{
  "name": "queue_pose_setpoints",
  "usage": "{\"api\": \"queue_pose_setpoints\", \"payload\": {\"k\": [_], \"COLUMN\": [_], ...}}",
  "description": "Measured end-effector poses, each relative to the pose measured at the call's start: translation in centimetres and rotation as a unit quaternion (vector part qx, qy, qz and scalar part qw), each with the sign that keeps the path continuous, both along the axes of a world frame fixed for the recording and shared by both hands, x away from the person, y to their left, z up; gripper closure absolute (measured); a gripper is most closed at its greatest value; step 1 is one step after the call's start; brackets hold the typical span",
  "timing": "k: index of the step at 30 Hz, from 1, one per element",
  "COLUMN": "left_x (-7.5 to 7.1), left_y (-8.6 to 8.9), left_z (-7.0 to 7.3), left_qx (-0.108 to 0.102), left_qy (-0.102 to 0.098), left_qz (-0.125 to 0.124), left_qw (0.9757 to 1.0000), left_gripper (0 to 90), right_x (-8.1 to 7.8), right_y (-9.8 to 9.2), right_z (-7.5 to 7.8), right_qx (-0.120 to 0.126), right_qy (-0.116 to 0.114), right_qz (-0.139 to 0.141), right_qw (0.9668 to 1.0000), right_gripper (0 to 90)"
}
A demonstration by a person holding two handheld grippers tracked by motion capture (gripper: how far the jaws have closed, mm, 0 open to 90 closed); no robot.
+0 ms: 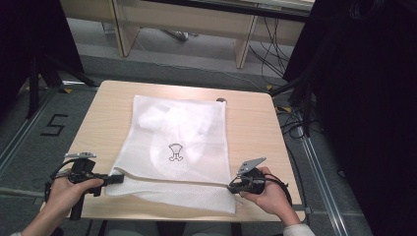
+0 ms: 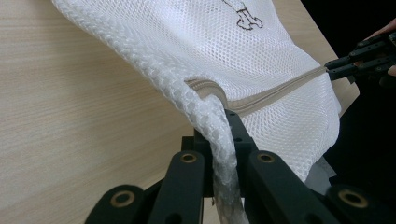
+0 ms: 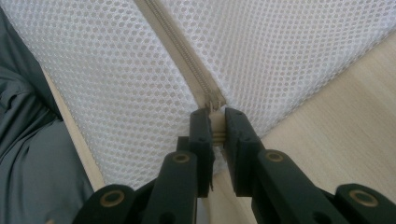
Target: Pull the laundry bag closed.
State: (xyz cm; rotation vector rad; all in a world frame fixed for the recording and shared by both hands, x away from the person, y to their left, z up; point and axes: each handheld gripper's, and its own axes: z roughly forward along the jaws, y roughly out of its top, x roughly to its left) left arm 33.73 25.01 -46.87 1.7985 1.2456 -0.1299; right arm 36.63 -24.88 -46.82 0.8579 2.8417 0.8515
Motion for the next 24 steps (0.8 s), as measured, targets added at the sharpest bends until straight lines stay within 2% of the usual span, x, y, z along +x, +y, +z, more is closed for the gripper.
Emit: {"api": "queue_pose_setpoints", "payload": {"k": [2, 3, 5, 7, 8, 10, 14, 16, 17, 19, 21, 24], "left_x": [0.00, 0.00, 0.02, 0.02, 0.03, -0.02, 0.05, -0.01, -0.03, 0.00, -0.06, -0.02], "left_y": [0.04, 0.07, 0.04, -0.13, -0.07, -0.10, -0.05, -0.36, -0.33, -0.40, -0.56, -0.60], "left_z": [-0.01, -0.03, -0.07, 0.00, 0.02, -0.05, -0.07, -0.14, -0.20, -0.25, -0.32, -0.39], "left_qx": [0.003, 0.000, 0.006, 0.007, 0.007, 0.008, 0.006, 0.002, 0.011, 0.009, 0.013, 0.021], "left_qy": [-0.001, 0.000, -0.001, -0.003, -0.002, -0.005, -0.001, -0.001, -0.004, 0.001, -0.004, -0.002], "left_qz": [0.000, 0.000, -0.003, -0.003, -0.003, 0.004, -0.003, 0.011, 0.009, 0.006, 0.014, 0.006], "left_qw": [1.0000, 1.0000, 1.0000, 1.0000, 1.0000, 0.9999, 1.0000, 0.9999, 0.9999, 0.9999, 0.9998, 0.9998], "left_gripper": [86.2, 86.1, 86.1, 86.1, 86.2, 86.1, 86.1, 86.0, 86.0, 85.8, 85.6, 85.1], "right_x": [0.06, -0.06, 0.00, -0.06, -0.14, 0.03, 0.10, 0.10, 0.06, 0.05, 0.04, 0.00], "right_y": [-0.11, -0.13, -0.34, -0.34, -0.31, -0.45, -0.38, -0.33, -0.29, -0.25, -0.21, -0.12], "right_z": [0.00, 0.04, 0.00, 0.03, 0.04, 0.00, -0.15, -0.17, -0.16, -0.15, -0.18, -0.27], "right_qx": [-0.002, -0.013, -0.003, -0.007, -0.005, -0.003, -0.004, -0.003, -0.004, -0.006, -0.007, -0.006], "right_qy": [0.001, 0.002, 0.003, 0.001, 0.010, 0.006, 0.003, 0.001, 0.004, 0.003, 0.004, 0.003], "right_qz": [-0.001, -0.013, -0.012, -0.014, -0.019, -0.013, -0.007, -0.006, -0.007, -0.005, -0.005, -0.006], "right_qw": [1.0000, 0.9998, 0.9999, 0.9999, 0.9998, 0.9999, 1.0000, 1.0000, 1.0000, 1.0000, 1.0000, 1.0000], "right_gripper": [82.8, 82.8, 82.8, 82.8, 82.8, 82.8, 82.8, 82.7, 82.7, 82.6, 82.5, 81.0]}}
